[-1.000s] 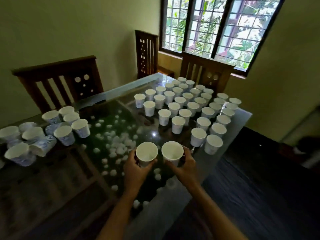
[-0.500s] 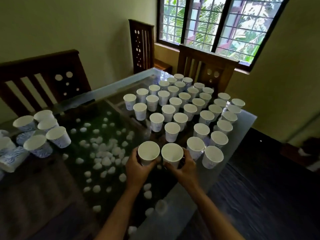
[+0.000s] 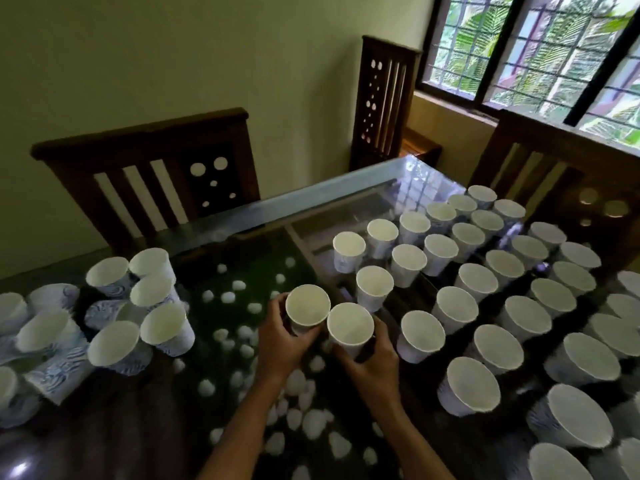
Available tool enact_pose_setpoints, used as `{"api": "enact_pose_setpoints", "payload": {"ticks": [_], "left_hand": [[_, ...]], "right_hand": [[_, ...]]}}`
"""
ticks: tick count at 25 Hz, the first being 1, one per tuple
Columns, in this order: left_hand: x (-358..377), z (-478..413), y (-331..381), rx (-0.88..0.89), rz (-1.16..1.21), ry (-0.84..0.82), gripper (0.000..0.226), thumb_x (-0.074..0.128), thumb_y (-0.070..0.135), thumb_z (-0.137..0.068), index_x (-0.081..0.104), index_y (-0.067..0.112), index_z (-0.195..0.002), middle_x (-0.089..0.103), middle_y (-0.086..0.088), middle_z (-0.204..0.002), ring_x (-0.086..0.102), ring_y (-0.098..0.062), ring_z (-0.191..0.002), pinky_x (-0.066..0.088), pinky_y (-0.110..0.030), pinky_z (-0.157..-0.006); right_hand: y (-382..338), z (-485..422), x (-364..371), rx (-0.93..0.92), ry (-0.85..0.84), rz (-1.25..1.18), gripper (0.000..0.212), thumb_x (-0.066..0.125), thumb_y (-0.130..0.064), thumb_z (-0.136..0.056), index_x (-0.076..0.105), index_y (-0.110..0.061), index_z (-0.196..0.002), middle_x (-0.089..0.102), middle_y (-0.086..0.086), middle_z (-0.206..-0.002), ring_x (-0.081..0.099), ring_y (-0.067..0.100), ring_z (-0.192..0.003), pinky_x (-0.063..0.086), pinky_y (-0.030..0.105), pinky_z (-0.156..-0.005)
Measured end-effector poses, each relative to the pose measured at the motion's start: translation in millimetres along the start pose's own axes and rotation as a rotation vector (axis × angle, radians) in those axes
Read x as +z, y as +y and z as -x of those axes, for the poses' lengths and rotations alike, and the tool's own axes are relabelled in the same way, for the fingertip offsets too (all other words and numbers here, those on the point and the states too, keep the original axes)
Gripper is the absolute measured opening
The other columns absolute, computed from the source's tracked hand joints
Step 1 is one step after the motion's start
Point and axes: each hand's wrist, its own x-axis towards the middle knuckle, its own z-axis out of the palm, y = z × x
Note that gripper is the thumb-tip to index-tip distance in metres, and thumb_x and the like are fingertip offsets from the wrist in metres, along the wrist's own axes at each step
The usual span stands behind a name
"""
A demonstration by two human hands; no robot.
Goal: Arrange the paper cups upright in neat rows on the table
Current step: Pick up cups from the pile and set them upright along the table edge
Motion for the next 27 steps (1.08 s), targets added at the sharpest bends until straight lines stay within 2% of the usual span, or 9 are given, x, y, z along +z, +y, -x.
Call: {"api": "enact_pose_setpoints", "payload": {"ticks": [2,5,7,11,13,15,18,22,27], "left_hand": [[9,-36,-11,-0.011,0.030,-0.015,0.065,0.087,0.012,-0.057,0.049,0.019,-0.109,0.057,0.008,-0.106,0.056,-0.009,-0.097,0.040,-0.001,-0.076],[26,-81,-32,-0.040,0.058,-0.054,0.069,0.088,0.018,-0.056,0.050,0.020,-0.114,0.058,0.007,-0.111,0.056,-0.011,-0.104,0.044,-0.015,-0.083],[35,-101,-44,-0.065,0.061,-0.065,0.070,0.088,0.018,-0.056,0.052,0.017,-0.116,0.059,0.005,-0.112,0.057,-0.014,-0.105,0.045,-0.022,-0.085],[46,-121,-66,-0.083,0.035,-0.111,0.073,0.088,0.023,-0.056,0.052,0.021,-0.120,0.059,0.000,-0.121,0.056,-0.015,-0.109,0.046,-0.027,-0.088],[52,-127,-70,-0.090,0.031,-0.128,0.076,0.087,0.026,-0.057,0.051,0.021,-0.123,0.059,-0.003,-0.124,0.055,-0.016,-0.113,0.045,-0.028,-0.091],[55,-129,-67,-0.098,0.032,-0.132,0.079,0.086,0.022,-0.060,0.048,0.016,-0.128,0.057,-0.003,-0.127,0.050,-0.011,-0.115,0.040,-0.024,-0.092],[55,-128,-68,-0.141,0.043,-0.129,0.087,0.085,0.016,-0.061,0.040,0.013,-0.136,0.051,-0.005,-0.135,0.044,-0.008,-0.118,0.037,-0.022,-0.095],[37,-100,-67,-0.202,0.001,-0.124,0.085,0.081,0.018,-0.067,0.037,0.011,-0.139,0.044,-0.008,-0.141,0.041,-0.020,-0.130,0.037,-0.029,-0.103],[-7,-5,-42,-0.231,-0.120,-0.108,0.067,0.076,0.012,-0.072,0.046,0.007,-0.131,0.051,-0.010,-0.133,0.049,-0.023,-0.122,0.042,-0.033,-0.100]], "right_hand": [[10,-22,20,-0.002,0.033,-0.019,0.063,0.083,-0.023,-0.065,0.051,-0.027,-0.120,0.059,-0.016,-0.116,0.055,-0.003,-0.108,0.042,0.008,-0.090],[30,-45,41,-0.017,0.096,-0.024,0.067,0.083,-0.015,-0.065,0.052,-0.027,-0.122,0.060,-0.013,-0.120,0.054,-0.004,-0.110,0.044,0.012,-0.091],[39,-50,51,-0.015,0.125,-0.021,0.068,0.084,-0.020,-0.063,0.052,-0.029,-0.122,0.061,-0.012,-0.120,0.056,-0.001,-0.111,0.046,0.017,-0.091],[46,-56,66,0.017,0.187,-0.021,0.067,0.078,-0.045,-0.057,0.050,-0.036,-0.117,0.060,-0.016,-0.116,0.055,-0.008,-0.106,0.043,0.008,-0.085],[49,-60,69,0.026,0.207,0.003,0.068,0.077,-0.045,-0.057,0.050,-0.034,-0.118,0.060,-0.014,-0.116,0.054,-0.007,-0.106,0.044,0.010,-0.087],[53,-64,70,0.027,0.214,0.038,0.070,0.081,-0.038,-0.058,0.051,-0.028,-0.121,0.061,-0.011,-0.117,0.055,-0.002,-0.108,0.047,0.020,-0.090],[58,-65,70,0.057,0.195,0.079,0.072,0.084,-0.029,-0.062,0.051,-0.019,-0.125,0.059,-0.006,-0.121,0.054,0.006,-0.113,0.047,0.032,-0.095],[51,-49,52,0.091,0.111,0.123,0.080,0.083,-0.032,-0.065,0.046,-0.011,-0.132,0.054,0.004,-0.131,0.050,0.016,-0.122,0.045,0.042,-0.100],[19,-4,12,0.110,-0.050,0.172,0.074,0.080,-0.025,-0.071,0.043,-0.014,-0.134,0.051,0.004,-0.131,0.050,0.014,-0.120,0.042,0.030,-0.103]]}}
